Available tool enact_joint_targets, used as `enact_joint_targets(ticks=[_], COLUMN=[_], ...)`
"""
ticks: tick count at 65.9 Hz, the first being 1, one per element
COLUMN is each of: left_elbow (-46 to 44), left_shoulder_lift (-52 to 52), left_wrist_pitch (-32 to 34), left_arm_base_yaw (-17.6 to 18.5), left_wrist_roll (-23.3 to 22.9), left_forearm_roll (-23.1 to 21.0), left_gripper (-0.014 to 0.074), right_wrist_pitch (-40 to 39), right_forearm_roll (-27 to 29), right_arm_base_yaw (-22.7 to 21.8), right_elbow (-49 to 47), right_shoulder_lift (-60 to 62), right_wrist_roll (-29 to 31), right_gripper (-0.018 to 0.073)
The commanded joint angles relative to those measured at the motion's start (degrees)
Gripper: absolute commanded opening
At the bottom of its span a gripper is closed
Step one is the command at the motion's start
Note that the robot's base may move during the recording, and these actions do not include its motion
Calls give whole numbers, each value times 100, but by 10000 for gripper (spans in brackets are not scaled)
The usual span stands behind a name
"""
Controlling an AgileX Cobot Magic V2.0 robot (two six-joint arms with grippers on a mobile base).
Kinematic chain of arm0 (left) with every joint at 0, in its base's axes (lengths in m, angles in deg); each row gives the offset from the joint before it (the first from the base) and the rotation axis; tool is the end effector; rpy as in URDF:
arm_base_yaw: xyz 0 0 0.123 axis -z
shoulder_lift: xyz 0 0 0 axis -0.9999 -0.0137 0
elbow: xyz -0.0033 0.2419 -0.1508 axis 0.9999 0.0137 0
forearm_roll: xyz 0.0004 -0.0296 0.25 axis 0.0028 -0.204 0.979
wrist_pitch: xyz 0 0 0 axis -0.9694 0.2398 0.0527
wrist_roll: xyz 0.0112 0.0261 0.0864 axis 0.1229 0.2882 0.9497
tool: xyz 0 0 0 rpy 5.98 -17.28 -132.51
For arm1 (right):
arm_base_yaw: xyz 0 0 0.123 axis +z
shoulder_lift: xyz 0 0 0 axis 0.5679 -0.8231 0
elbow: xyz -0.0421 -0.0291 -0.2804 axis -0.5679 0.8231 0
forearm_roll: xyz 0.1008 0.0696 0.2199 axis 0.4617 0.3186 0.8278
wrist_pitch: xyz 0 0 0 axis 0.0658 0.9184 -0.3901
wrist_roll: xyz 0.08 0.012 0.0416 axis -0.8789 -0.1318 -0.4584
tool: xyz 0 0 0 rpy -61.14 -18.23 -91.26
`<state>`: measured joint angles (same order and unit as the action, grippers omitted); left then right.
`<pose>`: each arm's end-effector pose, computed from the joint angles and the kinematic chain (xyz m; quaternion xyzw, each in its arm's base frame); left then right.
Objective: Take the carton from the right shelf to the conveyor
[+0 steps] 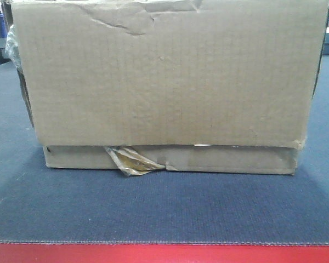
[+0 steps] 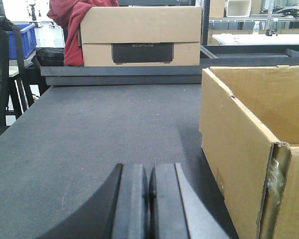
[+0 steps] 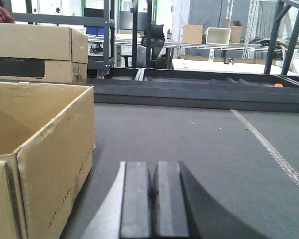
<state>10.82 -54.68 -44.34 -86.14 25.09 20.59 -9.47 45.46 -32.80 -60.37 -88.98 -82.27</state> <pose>0.0677 -0.0013 0.3064 0.0252 0.7198 0.0045 0.6937 0.0224 0.0017 0.3075 -0.0208 0.6908 0.0084 0.7227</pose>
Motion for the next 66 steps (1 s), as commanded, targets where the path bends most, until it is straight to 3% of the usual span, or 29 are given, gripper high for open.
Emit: enact_joint_targets(ticks=[1, 35, 50, 58, 64, 66], left_elbow=[15, 109, 1161, 1887, 2269, 2269], left_shoulder_lift=[40, 320, 1306, 1496, 1496, 1496], left_wrist_pitch=[89, -33, 314, 661, 1370, 1166], left_arm_base_yaw=[-10, -87, -537, -567, -567, -567], left_wrist_roll=[8, 8, 8, 8, 8, 8], left_forearm_roll=[19, -53, -261, -261, -261, -261], left_gripper=[15, 15, 15, 15, 15, 15], right_wrist_pitch=[-125, -125, -124, -124, -124, -124], right_forearm_roll=[-30, -30, -30, -30, -30, -30], right_arm_base_yaw=[-8, -8, 2, 2, 1, 1], right_elbow=[14, 14, 14, 14, 14, 14], right_shoulder_lift=[38, 38, 38, 38, 48, 48], right_wrist_roll=[50, 50, 50, 50, 50, 50], right_gripper=[-69, -69, -69, -69, -69, -69])
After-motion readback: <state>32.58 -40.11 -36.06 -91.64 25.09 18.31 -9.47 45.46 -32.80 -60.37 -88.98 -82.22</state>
